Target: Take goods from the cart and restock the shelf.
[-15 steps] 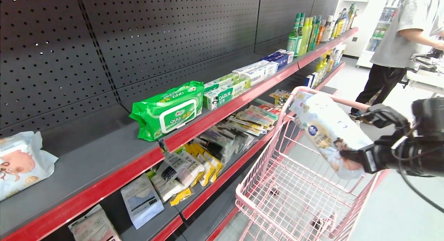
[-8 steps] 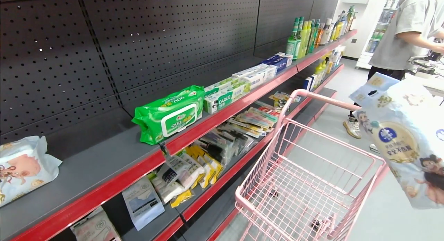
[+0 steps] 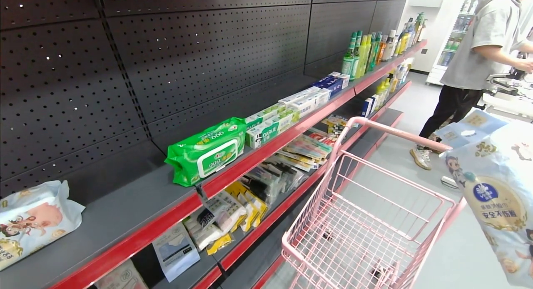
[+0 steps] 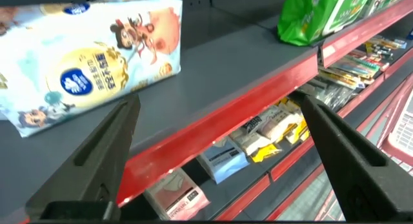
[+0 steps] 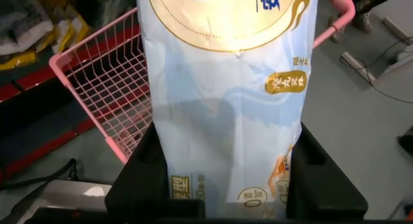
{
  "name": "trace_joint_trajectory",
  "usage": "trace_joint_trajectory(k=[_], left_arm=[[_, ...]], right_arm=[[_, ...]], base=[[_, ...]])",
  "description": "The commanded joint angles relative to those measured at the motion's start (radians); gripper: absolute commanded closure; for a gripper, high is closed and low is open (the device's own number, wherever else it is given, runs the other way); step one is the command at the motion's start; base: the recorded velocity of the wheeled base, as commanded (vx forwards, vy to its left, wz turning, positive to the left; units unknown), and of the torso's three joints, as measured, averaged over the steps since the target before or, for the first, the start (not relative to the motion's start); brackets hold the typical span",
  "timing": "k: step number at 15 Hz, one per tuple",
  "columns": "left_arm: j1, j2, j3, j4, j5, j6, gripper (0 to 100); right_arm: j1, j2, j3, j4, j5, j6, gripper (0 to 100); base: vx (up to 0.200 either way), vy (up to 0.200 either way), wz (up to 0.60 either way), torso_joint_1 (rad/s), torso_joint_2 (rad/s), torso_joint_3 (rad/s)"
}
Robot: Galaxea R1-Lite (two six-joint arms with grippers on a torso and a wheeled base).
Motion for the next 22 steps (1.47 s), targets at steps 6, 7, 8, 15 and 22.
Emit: trace_joint_trajectory(k=[6,7,8,15,22], left_arm=[[0.0,0.001,0.0,0.002,0.0,0.0,0],[0.0,0.001,0.0,0.0,0.0,0.0,0],[0.0,0.001,0.0,0.0,0.0,0.0,0],[0.0,0.001,0.0,0.0,0.0,0.0,0],[0.0,0.001,0.0,0.0,0.0,0.0,0]], right_arm=[[-0.003,-0.02,0.0,0.008,-0.002,-0.023,100],[-0.003,-0.02,0.0,0.007,-0.002,-0.023,100],[-0.002,-0.02,0.0,0.007,-0.003,-0.023,100],[-0.002,-0.017,0.003,0.002,-0.002,-0.038,100],[0.0,-0.007,0.0,-0.002,0.001,-0.044,100]], base=[[0.0,0.0,0.0,0.157,-0.35,-0.193],[0.0,0.0,0.0,0.163,-0.35,-0.193],[0.0,0.0,0.0,0.159,-0.34,-0.188],[0.0,0.0,0.0,0.124,-0.28,-0.145],[0.0,0.0,0.0,0.085,-0.18,-0.101]])
